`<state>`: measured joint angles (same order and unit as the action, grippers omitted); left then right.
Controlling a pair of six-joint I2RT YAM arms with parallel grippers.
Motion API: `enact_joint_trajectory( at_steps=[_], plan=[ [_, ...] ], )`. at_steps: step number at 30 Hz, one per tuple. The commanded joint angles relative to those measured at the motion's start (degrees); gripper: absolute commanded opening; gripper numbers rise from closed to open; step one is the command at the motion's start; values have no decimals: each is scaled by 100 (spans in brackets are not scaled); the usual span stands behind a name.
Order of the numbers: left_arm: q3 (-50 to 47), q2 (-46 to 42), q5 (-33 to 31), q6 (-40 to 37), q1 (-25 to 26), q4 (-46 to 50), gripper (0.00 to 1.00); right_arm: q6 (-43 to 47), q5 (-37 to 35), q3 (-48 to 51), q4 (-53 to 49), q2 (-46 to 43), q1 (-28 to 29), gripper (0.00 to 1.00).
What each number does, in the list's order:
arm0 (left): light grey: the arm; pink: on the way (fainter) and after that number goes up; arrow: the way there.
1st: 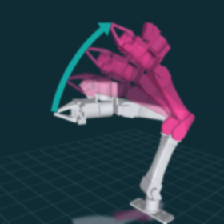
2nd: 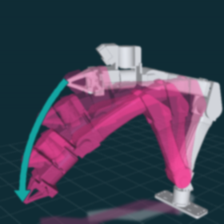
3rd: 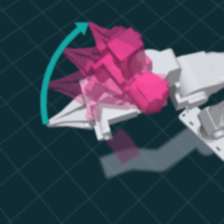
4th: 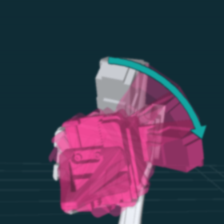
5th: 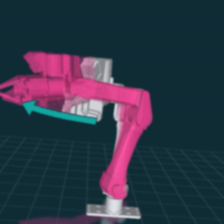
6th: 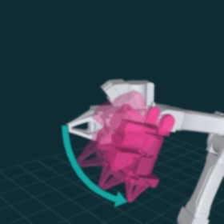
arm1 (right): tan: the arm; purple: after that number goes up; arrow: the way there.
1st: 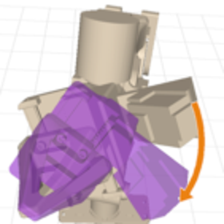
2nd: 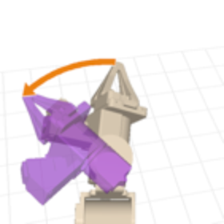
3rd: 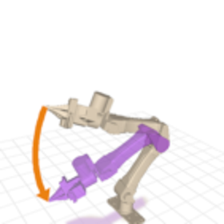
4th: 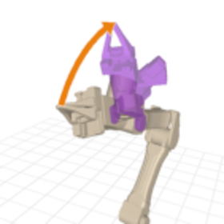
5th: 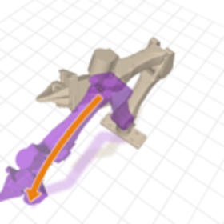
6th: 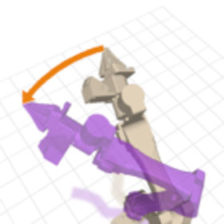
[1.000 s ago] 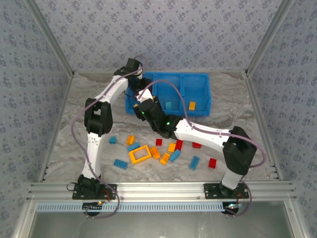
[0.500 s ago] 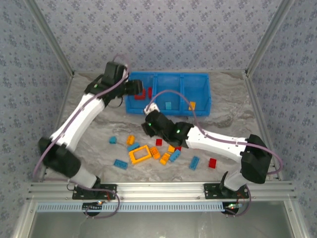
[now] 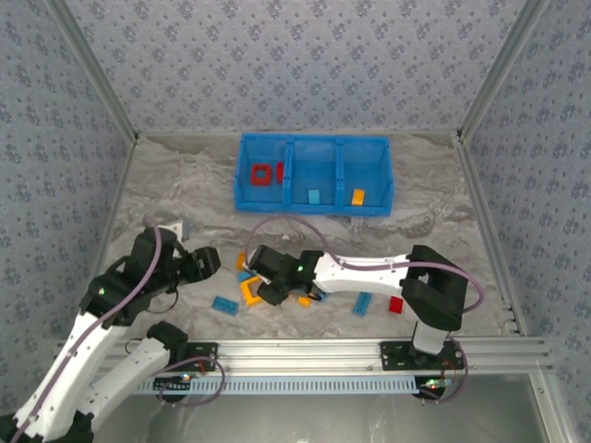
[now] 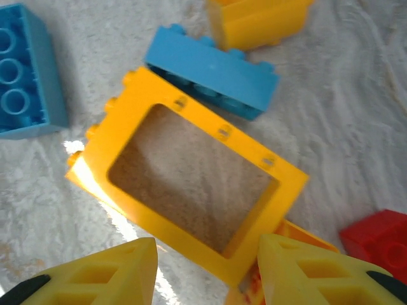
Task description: Sort the legos into containers by color
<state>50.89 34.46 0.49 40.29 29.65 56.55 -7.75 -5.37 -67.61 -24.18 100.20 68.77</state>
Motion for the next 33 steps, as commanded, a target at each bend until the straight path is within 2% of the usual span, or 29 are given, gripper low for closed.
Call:
enact_joint_trajectory(
  at_steps=[1,7,11,23,29,33],
  plan=[
    [114,-166,-166,294,3,409,62,-6,517,-703,-357,330,23,46],
    [335,-132,-338,235,-1,487,62,-1685,681,-1546,-871,1125,-6,43],
    [425,-150,-406,154,3,490,62,-2255,634,-1817,-1128,1459,-4,43],
    [401,-220,-410,152,1,501,62,-2415,765,-2367,-1255,2133,-22,39],
    [380,-203,-392,157,2,453,62,-2435,708,-2445,-1290,2155,13,42],
    [333,-198,-349,182,-1,409,62,-2450,598,-2424,-1304,2205,19,33]
  ],
)
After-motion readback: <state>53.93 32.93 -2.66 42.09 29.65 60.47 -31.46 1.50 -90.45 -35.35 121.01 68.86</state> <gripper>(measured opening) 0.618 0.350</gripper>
